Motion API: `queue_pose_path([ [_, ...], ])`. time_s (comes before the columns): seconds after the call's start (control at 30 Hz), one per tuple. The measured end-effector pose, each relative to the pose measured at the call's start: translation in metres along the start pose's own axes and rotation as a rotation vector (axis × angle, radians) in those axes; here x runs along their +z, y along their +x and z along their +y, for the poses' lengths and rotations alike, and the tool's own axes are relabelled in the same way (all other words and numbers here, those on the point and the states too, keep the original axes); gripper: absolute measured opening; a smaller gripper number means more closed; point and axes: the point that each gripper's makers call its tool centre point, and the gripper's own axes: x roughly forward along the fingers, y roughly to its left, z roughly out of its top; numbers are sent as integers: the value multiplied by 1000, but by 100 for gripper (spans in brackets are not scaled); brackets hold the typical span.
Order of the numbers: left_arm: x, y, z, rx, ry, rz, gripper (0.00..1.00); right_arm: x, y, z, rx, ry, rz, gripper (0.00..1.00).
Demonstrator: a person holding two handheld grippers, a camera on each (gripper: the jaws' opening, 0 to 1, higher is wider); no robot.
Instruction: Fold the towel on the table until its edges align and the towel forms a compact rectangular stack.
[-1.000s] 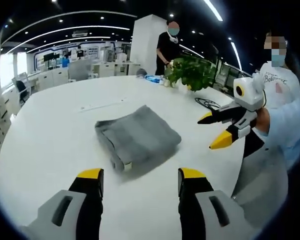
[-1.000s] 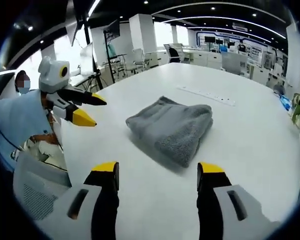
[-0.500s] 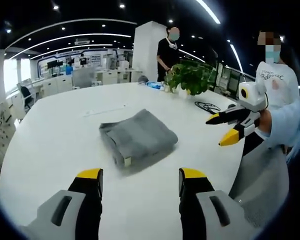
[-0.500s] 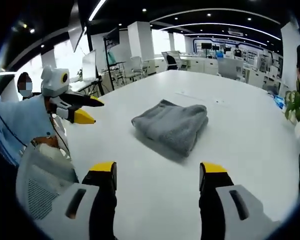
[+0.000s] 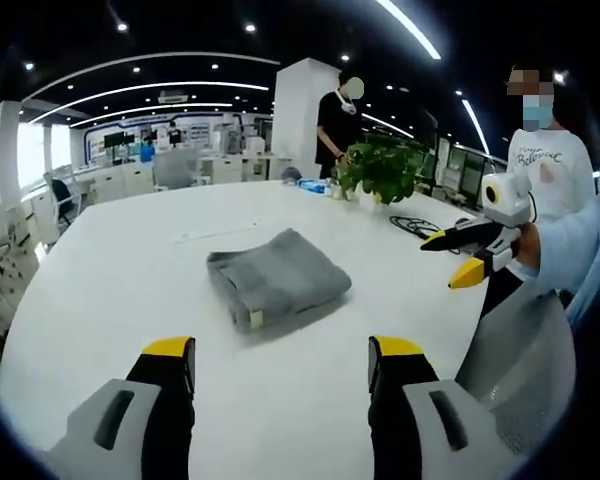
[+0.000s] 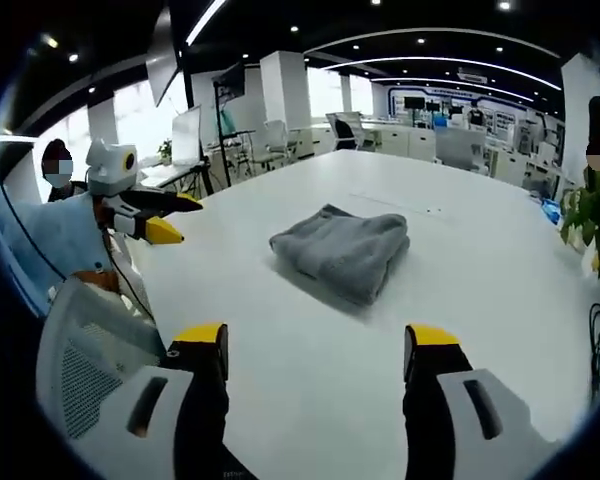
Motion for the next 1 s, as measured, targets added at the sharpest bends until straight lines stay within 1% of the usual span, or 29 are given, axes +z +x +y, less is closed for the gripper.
queue_pose_path([
  [0.03, 2, -1, -4, -5, -6, -12, 74, 0, -1, 1, 1, -1, -6, 71],
  [0.17, 4, -5, -5, 0, -6, -23, 74, 0, -6, 1, -5, -5, -17, 71],
  [0.27, 6, -7, -2, 13, -8, -38, 74, -2, -7, 1, -7, -10, -27, 71],
  [0.47, 1, -5, -3, 8, -12, -28, 73, -14, -6, -2, -14, 0, -27, 70],
  [0.83, 3, -6, -7, 7, -8, -31, 73, -10, -8, -3, -14, 9, -33, 70],
  [1.0, 4, -8, -5, 10, -3, -34, 73, -11, -8, -2, -11, 8, -34, 70],
])
